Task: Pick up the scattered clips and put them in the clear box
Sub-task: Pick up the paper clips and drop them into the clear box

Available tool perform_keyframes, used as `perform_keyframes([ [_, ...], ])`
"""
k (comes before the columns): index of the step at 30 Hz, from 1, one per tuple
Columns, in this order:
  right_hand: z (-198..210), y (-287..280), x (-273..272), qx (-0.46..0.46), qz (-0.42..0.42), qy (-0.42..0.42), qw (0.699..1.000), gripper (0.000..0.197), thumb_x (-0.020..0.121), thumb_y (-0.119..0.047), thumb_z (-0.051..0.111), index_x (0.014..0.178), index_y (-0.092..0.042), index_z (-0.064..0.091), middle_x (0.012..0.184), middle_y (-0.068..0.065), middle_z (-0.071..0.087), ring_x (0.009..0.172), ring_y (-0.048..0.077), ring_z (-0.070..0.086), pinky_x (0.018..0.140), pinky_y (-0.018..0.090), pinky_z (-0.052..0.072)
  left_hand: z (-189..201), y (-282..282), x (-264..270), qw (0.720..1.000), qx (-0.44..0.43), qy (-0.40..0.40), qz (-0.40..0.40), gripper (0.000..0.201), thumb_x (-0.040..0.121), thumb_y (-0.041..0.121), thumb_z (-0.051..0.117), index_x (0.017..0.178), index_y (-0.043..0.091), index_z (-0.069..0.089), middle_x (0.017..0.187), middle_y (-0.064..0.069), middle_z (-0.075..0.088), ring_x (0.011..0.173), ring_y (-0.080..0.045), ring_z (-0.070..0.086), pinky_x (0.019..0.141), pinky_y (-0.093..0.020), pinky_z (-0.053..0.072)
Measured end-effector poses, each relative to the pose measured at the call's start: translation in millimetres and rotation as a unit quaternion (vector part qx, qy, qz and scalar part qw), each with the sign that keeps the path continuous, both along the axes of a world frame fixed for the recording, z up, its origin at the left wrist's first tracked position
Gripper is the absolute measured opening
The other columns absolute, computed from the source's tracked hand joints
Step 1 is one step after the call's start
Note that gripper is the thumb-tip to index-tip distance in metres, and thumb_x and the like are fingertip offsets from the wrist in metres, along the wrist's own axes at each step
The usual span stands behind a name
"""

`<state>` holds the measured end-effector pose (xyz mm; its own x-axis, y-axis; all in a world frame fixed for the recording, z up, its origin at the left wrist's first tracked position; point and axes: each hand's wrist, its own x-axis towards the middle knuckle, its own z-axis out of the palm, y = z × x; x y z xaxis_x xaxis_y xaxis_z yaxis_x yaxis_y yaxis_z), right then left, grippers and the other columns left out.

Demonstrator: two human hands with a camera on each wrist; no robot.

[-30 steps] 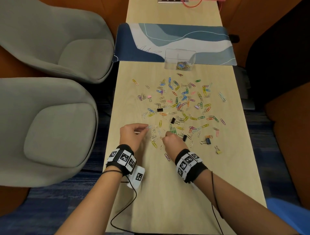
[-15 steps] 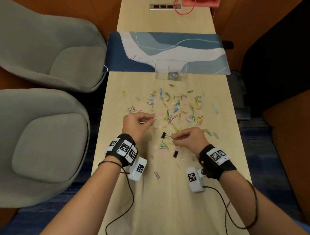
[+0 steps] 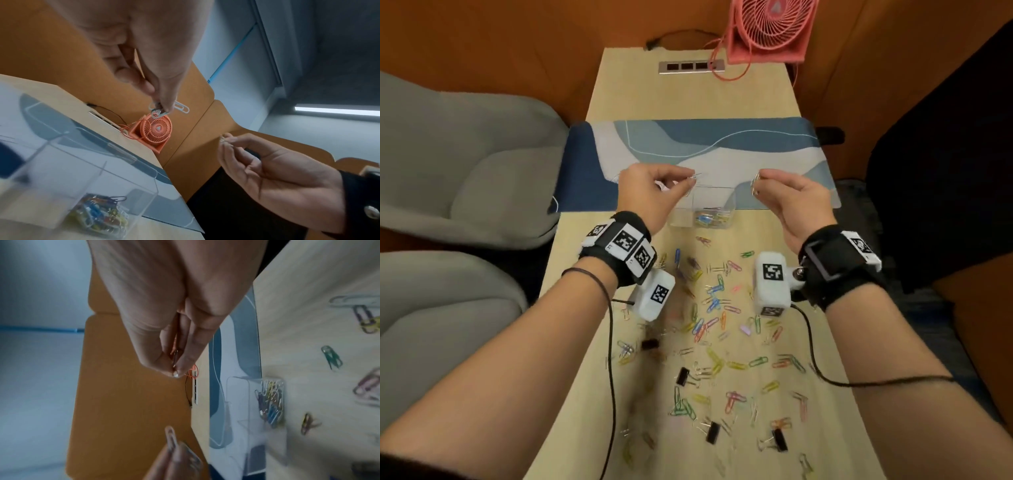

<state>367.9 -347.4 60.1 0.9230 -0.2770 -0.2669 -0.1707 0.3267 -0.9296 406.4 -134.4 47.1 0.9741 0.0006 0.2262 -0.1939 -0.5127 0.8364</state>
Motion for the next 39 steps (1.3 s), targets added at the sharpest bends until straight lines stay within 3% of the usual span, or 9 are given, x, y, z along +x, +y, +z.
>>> perform_keyframes([
  [8,-27,-1,39,-0.127,0.02,-0.007,0.992,0.021,0.076,0.005,0.072,0.095,-0.004,0.075,0.087,0.008,0.074,0.073,0.008,0.069,0.075,0.019,0.057,-44,-33,40,0.998,0.023,0.025,-0.046,0.007,0.08,0.016,0.079,0.087,0.015,0.079,0.073,0.0,0.073,0.06,-0.003,0.057,0.063,-0.01,0.048],
  [12,-37,-6,48,-0.179,0.044,-0.021,0.983,0.019,0.075,0.002,0.074,0.091,-0.007,0.076,0.089,0.007,0.075,0.081,0.013,0.071,0.08,0.022,0.057,-63,-34,42,0.999,0.001,0.04,-0.033,0.008,0.078,0.012,0.08,0.086,0.013,0.079,0.075,0.0,0.073,0.069,-0.016,0.068,0.069,-0.02,0.057],
  [17,-51,3,56,-0.292,0.074,-0.051,0.952,0.016,0.072,-0.001,0.075,0.084,-0.012,0.078,0.084,0.0,0.075,0.078,0.011,0.071,0.078,0.02,0.056,-77,-34,38,0.997,-0.036,0.072,-0.019,0.018,0.078,0.004,0.077,0.094,0.012,0.077,0.087,-0.004,0.074,0.076,-0.013,0.07,0.075,-0.018,0.057],
  [20,-54,12,62,-0.387,0.102,-0.087,0.912,0.016,0.07,-0.001,0.073,0.079,-0.013,0.077,0.079,-0.002,0.074,0.071,0.012,0.071,0.076,0.021,0.058,-77,-28,32,0.999,-0.03,0.026,-0.023,0.025,0.077,-0.004,0.071,0.096,0.011,0.077,0.091,-0.004,0.072,0.079,-0.012,0.068,0.075,-0.017,0.057],
  [24,-54,28,70,-0.538,0.166,-0.135,0.815,0.02,0.075,-0.002,0.064,0.079,-0.017,0.077,0.08,-0.004,0.072,0.066,0.008,0.06,0.079,0.024,0.055,-80,-15,21,0.999,-0.035,-0.014,0.007,0.025,0.076,-0.003,0.07,0.094,0.014,0.077,0.09,-0.002,0.069,0.076,-0.013,0.067,0.074,-0.02,0.058],
  [26,-57,33,75,-0.585,0.194,-0.128,0.777,0.023,0.079,-0.003,0.06,0.082,-0.018,0.077,0.085,-0.002,0.072,0.072,0.009,0.057,0.083,0.027,0.053,-82,-7,13,0.999,-0.039,-0.016,0.02,0.025,0.077,-0.001,0.071,0.095,0.015,0.076,0.092,-0.002,0.069,0.076,-0.015,0.066,0.073,-0.024,0.058],
  [29,-63,38,76,-0.62,0.215,-0.102,0.747,0.018,0.083,-0.01,0.062,0.085,-0.02,0.077,0.089,0.0,0.072,0.085,0.017,0.061,0.088,0.03,0.051,-84,5,-2,0.999,-0.04,-0.006,0.018,0.026,0.078,0.0,0.07,0.097,0.017,0.076,0.09,-0.001,0.067,0.076,-0.015,0.063,0.072,-0.029,0.058],
  [34,-50,41,53,-0.625,0.2,-0.103,0.748,0.013,0.079,-0.014,0.068,0.089,-0.02,0.075,0.091,-0.001,0.071,0.087,0.018,0.062,0.088,0.027,0.049,-77,27,-43,0.998,-0.049,0.042,0.009,0.022,0.08,0.003,0.072,0.095,0.018,0.076,0.09,-0.001,0.069,0.078,-0.016,0.063,0.068,-0.023,0.055],
  [39,-37,42,-35,-0.537,0.2,-0.081,0.816,0.018,0.077,-0.008,0.068,0.086,-0.021,0.076,0.081,-0.006,0.071,0.074,0.01,0.064,0.078,0.026,0.056,-76,52,-130,0.993,-0.053,0.102,-0.03,0.017,0.084,0.005,0.071,0.089,0.02,0.077,0.088,0.004,0.071,0.076,-0.011,0.063,0.066,-0.021,0.053],
])
